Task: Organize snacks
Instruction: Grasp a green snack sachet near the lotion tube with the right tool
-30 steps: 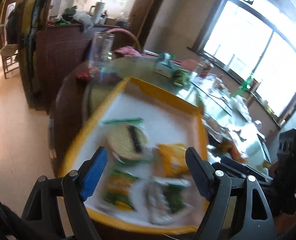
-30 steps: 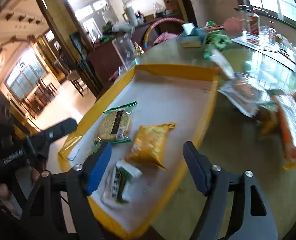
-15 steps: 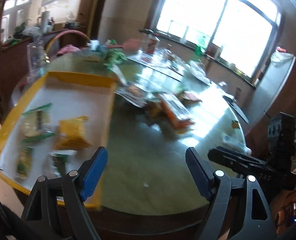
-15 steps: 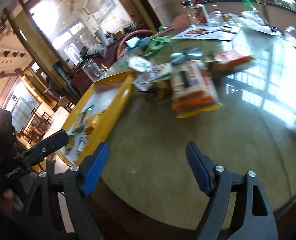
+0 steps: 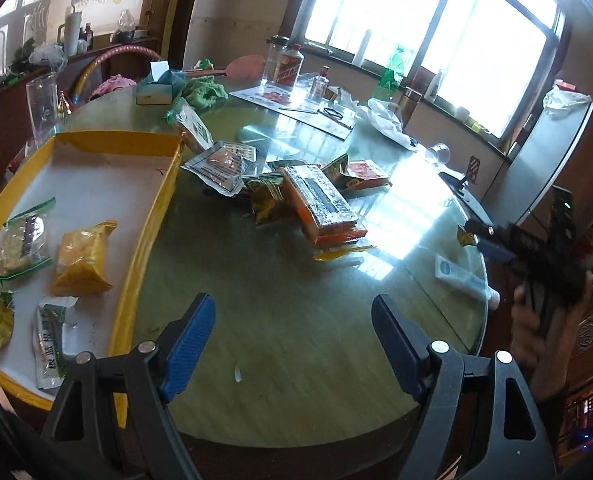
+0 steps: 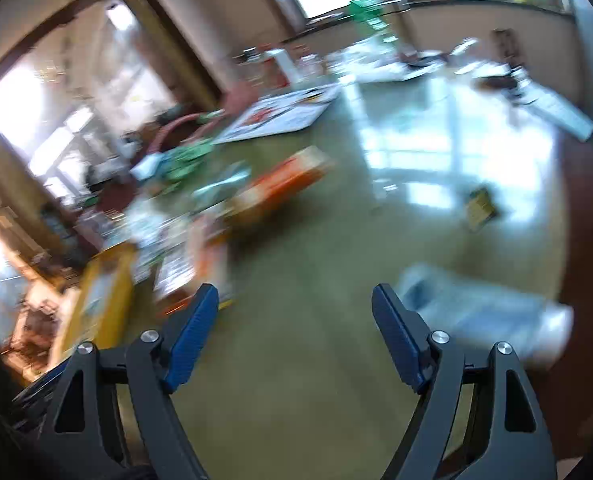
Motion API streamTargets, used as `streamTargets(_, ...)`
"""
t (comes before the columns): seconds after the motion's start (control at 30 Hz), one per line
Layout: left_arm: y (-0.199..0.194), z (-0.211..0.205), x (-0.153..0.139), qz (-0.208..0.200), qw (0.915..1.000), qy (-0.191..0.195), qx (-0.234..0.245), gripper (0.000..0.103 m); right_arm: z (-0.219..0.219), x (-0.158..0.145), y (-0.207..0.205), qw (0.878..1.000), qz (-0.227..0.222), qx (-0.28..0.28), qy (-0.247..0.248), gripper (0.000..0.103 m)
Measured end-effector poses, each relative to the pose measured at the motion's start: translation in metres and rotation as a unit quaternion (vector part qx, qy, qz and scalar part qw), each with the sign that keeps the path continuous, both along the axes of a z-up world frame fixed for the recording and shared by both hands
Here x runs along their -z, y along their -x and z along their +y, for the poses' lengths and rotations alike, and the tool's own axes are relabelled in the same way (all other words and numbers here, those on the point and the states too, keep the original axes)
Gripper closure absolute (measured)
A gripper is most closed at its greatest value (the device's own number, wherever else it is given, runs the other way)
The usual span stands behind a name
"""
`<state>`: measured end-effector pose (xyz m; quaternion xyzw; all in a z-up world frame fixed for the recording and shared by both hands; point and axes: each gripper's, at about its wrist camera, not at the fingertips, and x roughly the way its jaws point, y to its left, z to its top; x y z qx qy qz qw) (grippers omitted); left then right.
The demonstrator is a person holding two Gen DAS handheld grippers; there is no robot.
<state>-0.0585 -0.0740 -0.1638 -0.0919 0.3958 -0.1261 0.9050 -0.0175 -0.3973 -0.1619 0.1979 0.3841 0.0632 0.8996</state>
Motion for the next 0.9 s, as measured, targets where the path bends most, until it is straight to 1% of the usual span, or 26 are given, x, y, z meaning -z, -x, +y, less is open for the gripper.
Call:
streamTargets(0.1, -0.004, -0.003, 0.003, 0.004, 1.0, 0.003, 0.002, 0.022, -0.044, 0.006, -0.028, 0.997, 0.022, 0.06, 0.032, 0.023)
streamTargets(0.13, -0.005, -0.003, 0.004, 0.006, 1.0, 0.003, 0.0, 0.022, -0.055, 0.008, -0.036, 0.997, 0.028, 0.064, 0.032, 0.024)
streamTargets(0.23, -0.008, -0.005, 0.006, 0.013, 0.9999, 0.003, 0.004, 0.023, -0.089, 0.015, -0.053, 0.992, 0.052, 0.108, 0.033, 0.024)
streamTargets(0.27, -0.009, -0.006, 0.007, 0.014, 0.9999, 0.001, 0.004, 0.023, -0.093, 0.016, -0.058, 0.992, 0.056, 0.107, 0.04, 0.024)
streamTargets(0.3, -0.01, -0.007, 0.008, 0.015, 0.9999, 0.001, 0.005, 0.023, -0.1, 0.022, -0.065, 0.992, 0.066, 0.105, 0.036, 0.024)
streamTargets(0.37, -0.011, -0.006, 0.008, 0.016, 0.9999, 0.005, 0.005, 0.023, -0.107, 0.031, -0.071, 0.991, 0.082, 0.101, 0.013, 0.024)
streamTargets(0.43, -0.013, -0.007, 0.009, 0.019, 0.9998, 0.005, 0.004, 0.023, -0.109, 0.039, -0.071, 0.992, 0.087, 0.094, -0.001, 0.028)
streamTargets(0.5, -0.015, -0.005, 0.01, 0.022, 0.9997, 0.005, 0.005, 0.023, -0.104, 0.042, -0.069, 0.992, 0.087, 0.096, 0.007, 0.036)
streamTargets(0.6, -0.02, -0.002, 0.01, 0.026, 0.9996, 0.007, -0.004, 0.022, -0.094, 0.043, -0.065, 0.992, 0.084, 0.093, 0.007, 0.043)
streamTargets(0.67, -0.026, -0.001, 0.011, 0.03, 0.9994, 0.017, -0.008, 0.022, -0.084, 0.043, -0.061, 0.993, 0.082, 0.087, 0.014, 0.045)
streamTargets(0.8, -0.048, -0.002, 0.016, 0.056, 0.9975, 0.039, -0.018, 0.023, -0.055, 0.045, -0.051, 0.994, 0.079, 0.07, 0.025, 0.048)
streamTargets(0.9, -0.067, -0.009, 0.018, 0.067, 0.9964, 0.05, -0.016, 0.023, -0.02, 0.044, -0.036, 0.995, 0.079, 0.043, 0.035, 0.05)
